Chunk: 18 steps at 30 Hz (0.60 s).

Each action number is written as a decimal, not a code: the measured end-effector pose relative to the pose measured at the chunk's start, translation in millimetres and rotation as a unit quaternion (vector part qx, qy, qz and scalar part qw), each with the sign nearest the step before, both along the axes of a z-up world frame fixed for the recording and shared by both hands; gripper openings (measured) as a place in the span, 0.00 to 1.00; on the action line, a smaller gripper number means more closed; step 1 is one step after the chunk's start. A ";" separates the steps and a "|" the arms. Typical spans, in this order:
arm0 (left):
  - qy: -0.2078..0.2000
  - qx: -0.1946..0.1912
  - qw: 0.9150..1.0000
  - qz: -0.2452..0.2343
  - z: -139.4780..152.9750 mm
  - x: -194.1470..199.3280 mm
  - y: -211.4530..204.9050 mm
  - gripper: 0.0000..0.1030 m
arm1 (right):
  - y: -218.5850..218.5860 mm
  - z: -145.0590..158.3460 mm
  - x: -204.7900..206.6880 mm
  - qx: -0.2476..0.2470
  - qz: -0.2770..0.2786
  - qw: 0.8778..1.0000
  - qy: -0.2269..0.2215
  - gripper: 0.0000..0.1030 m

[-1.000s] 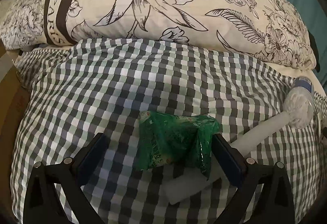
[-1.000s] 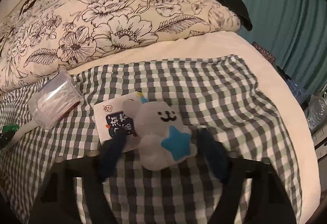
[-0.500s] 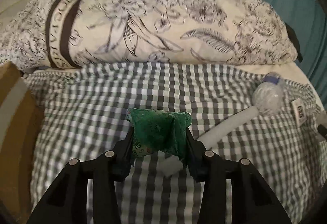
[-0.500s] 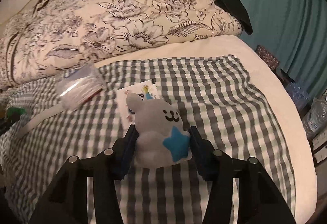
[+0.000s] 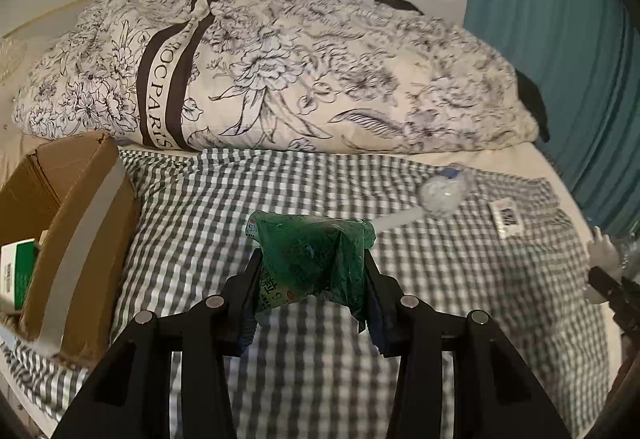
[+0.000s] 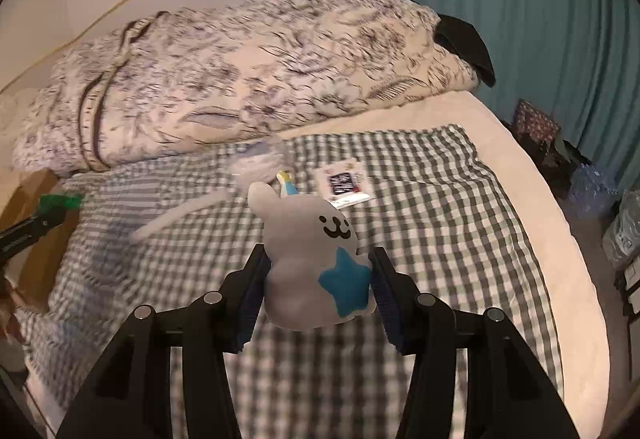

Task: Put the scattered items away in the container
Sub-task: 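Carry the green packet and plush toy over the cardboard box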

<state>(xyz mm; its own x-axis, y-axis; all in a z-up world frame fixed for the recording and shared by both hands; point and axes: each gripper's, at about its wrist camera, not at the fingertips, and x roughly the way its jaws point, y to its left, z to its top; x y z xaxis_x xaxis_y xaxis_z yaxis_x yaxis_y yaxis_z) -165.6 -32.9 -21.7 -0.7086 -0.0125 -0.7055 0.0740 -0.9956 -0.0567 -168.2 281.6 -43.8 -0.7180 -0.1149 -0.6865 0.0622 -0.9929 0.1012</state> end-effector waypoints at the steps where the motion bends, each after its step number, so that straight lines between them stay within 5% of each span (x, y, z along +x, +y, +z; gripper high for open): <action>1: 0.002 0.000 1.000 -0.003 4.6 6.3 2.3 0.43 | -5.5 5.3 6.7 -0.002 0.005 1.000 0.003 0.49; 18: 0.062 -0.012 0.998 -0.024 65.5 92.7 -3.2 0.44 | -105.2 69.1 99.6 -0.008 0.097 0.993 0.059 0.49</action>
<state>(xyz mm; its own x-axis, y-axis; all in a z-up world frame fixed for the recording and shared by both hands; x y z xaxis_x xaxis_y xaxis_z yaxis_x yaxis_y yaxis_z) -72.9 -36.1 43.8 -0.7901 0.0081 -0.6129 0.0194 -0.9991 -0.0382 -68.6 176.4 25.3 -0.7565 -0.2701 -0.5957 0.2650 -0.9592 0.0984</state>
